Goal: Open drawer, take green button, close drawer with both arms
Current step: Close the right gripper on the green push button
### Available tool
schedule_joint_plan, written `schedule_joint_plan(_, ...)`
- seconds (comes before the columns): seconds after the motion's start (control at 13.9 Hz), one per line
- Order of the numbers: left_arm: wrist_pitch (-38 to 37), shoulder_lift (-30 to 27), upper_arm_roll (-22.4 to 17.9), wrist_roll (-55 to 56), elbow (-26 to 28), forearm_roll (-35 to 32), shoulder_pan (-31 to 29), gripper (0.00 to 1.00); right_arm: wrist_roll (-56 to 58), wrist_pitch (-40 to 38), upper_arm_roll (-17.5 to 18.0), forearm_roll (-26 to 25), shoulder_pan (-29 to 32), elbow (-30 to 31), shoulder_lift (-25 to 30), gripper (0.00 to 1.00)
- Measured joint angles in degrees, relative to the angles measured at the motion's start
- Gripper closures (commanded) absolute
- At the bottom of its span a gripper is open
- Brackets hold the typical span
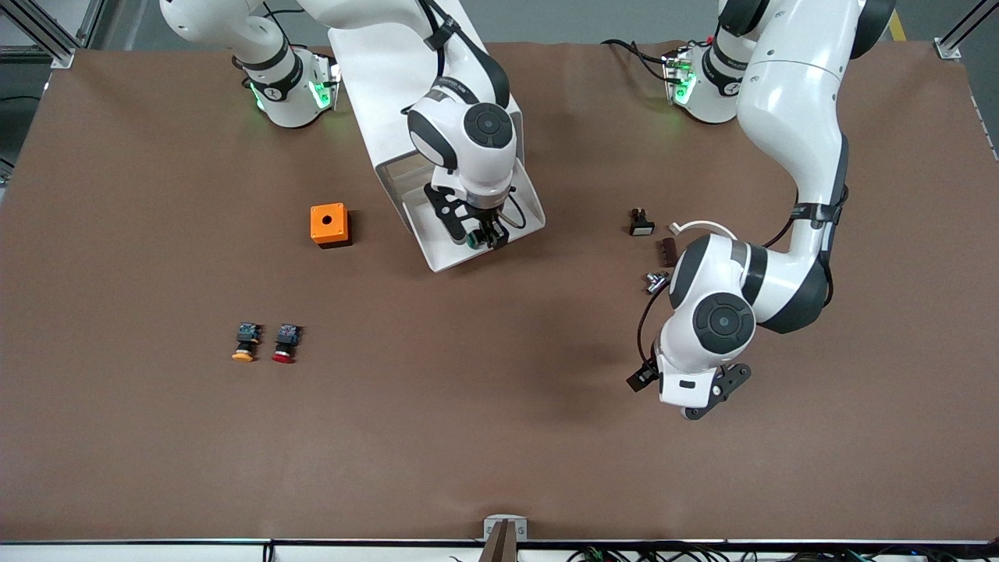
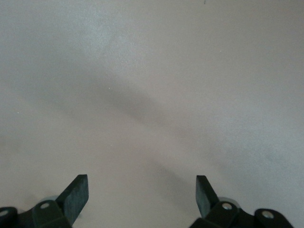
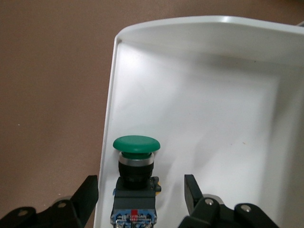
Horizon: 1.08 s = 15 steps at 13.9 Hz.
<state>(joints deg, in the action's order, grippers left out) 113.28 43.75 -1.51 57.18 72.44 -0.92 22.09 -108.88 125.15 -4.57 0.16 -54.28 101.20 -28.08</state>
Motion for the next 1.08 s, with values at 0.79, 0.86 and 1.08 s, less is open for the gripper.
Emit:
schedule_joint_plan(0.79,0.13,0.00,0.00,0.00,0.01,0.00,-0.04,0.01,-0.01,0.87,0.05,1.07,-0.65,-0.52,-0.71,0.98)
schedule_joint_plan(0.86,0.13,0.00,-0.01,0.00,0.01,0.00,-0.04,0.01,-0.01,0.87,0.04,1.13,-0.65,-0.57,-0.71,1.00)
schedule_joint_plan(1.08,0.14,0.00,0.00,0.00,0.01,0.00,-0.05,0.01,-0.01,0.74,-0.25,2.46,-0.63,-1.22,-0.72,1.00)
